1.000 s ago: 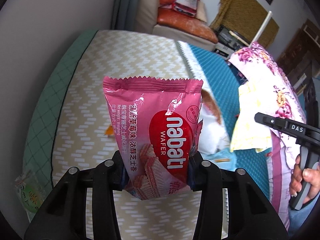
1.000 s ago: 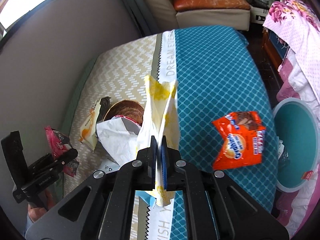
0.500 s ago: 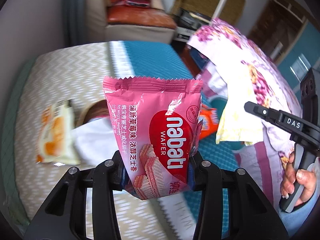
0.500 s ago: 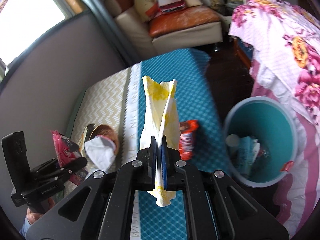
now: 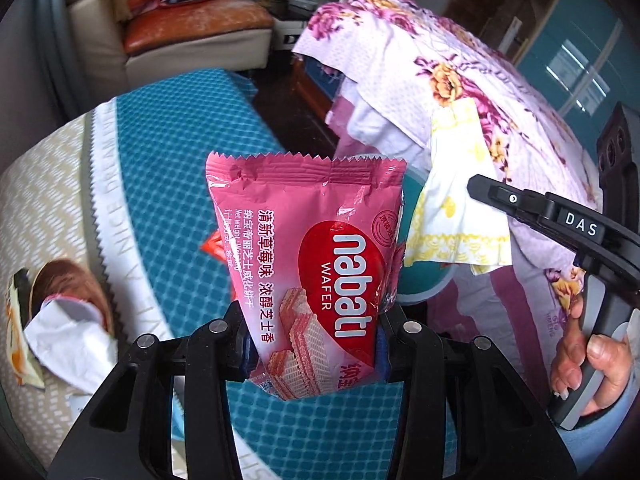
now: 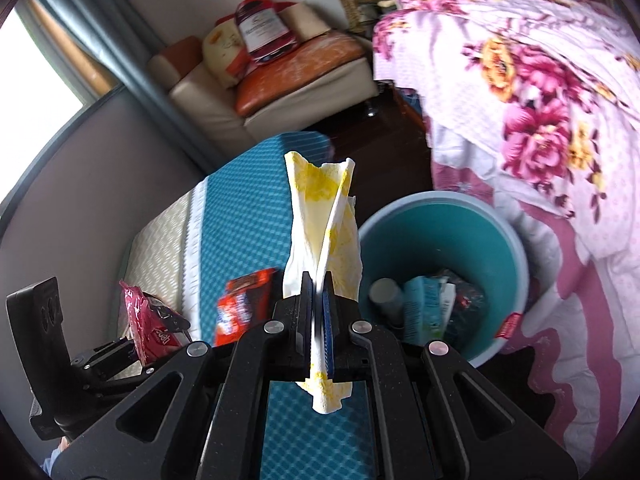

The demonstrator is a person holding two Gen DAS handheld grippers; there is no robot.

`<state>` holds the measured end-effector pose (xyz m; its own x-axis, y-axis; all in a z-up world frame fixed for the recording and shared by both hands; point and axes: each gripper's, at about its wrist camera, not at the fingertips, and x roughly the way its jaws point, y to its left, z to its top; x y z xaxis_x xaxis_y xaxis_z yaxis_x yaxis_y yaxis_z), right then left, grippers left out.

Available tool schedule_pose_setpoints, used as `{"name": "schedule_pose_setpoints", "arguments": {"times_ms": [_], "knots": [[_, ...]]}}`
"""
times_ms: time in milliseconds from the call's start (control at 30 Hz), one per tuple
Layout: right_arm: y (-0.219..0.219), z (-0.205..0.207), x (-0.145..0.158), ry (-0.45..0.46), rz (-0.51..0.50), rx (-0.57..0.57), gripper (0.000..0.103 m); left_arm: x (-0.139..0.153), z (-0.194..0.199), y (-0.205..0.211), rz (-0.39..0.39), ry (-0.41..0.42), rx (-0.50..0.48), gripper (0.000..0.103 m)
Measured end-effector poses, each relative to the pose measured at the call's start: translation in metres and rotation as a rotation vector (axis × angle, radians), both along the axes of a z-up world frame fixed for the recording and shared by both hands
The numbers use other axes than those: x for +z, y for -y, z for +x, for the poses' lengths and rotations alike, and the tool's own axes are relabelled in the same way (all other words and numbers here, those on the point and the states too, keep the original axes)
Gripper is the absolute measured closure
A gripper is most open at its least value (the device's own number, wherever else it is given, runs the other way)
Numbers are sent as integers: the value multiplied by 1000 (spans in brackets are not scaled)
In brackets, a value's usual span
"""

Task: Collect trash
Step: 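Carry the wafer pack and tissue over the wastebasket and open both grippers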

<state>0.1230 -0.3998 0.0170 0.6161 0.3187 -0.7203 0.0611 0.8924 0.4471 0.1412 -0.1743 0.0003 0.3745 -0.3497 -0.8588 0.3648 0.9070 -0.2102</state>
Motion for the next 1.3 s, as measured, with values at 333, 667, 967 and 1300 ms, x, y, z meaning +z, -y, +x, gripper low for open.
{"name": "schedule_pose_setpoints", "arguments": {"times_ms": [333, 667, 967, 1300], "knots": [[47, -5, -15, -32, -6, -82, 98, -14, 20, 59, 3, -35, -80, 59], [81, -4, -29, -57, -17, -153, 98, -29, 42, 97, 17, -58, -133, 59], [89, 4, -38, -88, -24, -161, 98, -45, 48, 108, 33, -72, -137, 30], [83, 10, -41, -103, -35, -156, 98, -41, 44, 90, 6, -65, -87, 14]]}}
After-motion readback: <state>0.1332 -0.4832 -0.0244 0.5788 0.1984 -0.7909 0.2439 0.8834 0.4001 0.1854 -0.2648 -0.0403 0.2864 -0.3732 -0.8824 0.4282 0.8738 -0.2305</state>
